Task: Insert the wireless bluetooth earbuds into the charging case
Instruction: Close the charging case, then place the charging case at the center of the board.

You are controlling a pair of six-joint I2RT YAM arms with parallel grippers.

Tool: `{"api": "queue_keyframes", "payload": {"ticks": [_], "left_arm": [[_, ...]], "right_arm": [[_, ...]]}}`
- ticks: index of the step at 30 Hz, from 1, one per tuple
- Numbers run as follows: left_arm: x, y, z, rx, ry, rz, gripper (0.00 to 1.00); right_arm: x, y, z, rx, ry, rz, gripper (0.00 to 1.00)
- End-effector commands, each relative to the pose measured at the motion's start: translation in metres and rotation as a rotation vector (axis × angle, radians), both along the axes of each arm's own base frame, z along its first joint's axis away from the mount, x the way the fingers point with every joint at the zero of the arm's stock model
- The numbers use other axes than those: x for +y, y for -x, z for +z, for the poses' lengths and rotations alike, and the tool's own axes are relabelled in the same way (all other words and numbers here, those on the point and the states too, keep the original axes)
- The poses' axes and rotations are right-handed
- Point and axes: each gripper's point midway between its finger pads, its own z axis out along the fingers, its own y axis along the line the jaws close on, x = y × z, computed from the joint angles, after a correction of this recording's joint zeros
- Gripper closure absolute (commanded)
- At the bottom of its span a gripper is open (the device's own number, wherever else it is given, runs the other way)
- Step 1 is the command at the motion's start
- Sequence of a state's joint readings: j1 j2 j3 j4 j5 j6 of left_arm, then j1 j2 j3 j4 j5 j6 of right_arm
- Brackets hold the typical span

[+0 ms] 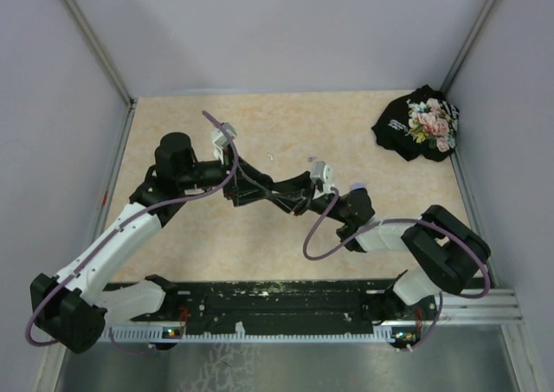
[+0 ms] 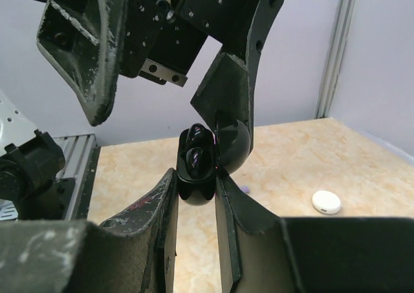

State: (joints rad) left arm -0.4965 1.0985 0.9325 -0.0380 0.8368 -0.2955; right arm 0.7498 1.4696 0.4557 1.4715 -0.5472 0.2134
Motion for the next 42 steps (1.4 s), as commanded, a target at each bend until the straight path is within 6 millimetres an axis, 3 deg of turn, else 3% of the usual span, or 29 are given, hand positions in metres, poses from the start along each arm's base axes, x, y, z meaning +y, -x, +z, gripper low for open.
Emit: {"api": "queue_keyframes", "payload": {"ticks": [1,8,12,16,19,29,42], "left_arm": [[0.001,0.014,0.026,-0.086,0.062,-0.067,0.14],[0.004,0.023,0.026,-0.109,0.058,-0.092,0.15],[0.01,0.018,0.023,-0.118,0.018,-0.041,0.14],[0.027,-0.006,0.018,-0.15,-0.07,0.152,0.13],[0.054,-0.035,0.01,-0.172,-0.164,0.383,0.12],[0.118,-0.067,-0.021,-0.227,-0.365,0.739,0.1],[0.163,-0.078,-0.052,-0.241,-0.521,0.943,0.0]], "right_arm": [[0.006,0.002,0.023,-0.022,-0.061,0.037,1.0],[0.01,-0.001,0.008,0.049,-0.027,0.039,1.0],[0.01,-0.001,-0.001,0.092,-0.002,0.045,1.0],[0.011,-0.005,-0.017,0.18,0.046,0.03,1.0],[0.007,-0.012,-0.034,0.287,0.094,0.007,1.0],[-0.041,-0.047,-0.093,0.627,0.199,-0.192,1.0],[-0.108,-0.037,-0.162,0.955,0.353,-0.418,1.0]]}}
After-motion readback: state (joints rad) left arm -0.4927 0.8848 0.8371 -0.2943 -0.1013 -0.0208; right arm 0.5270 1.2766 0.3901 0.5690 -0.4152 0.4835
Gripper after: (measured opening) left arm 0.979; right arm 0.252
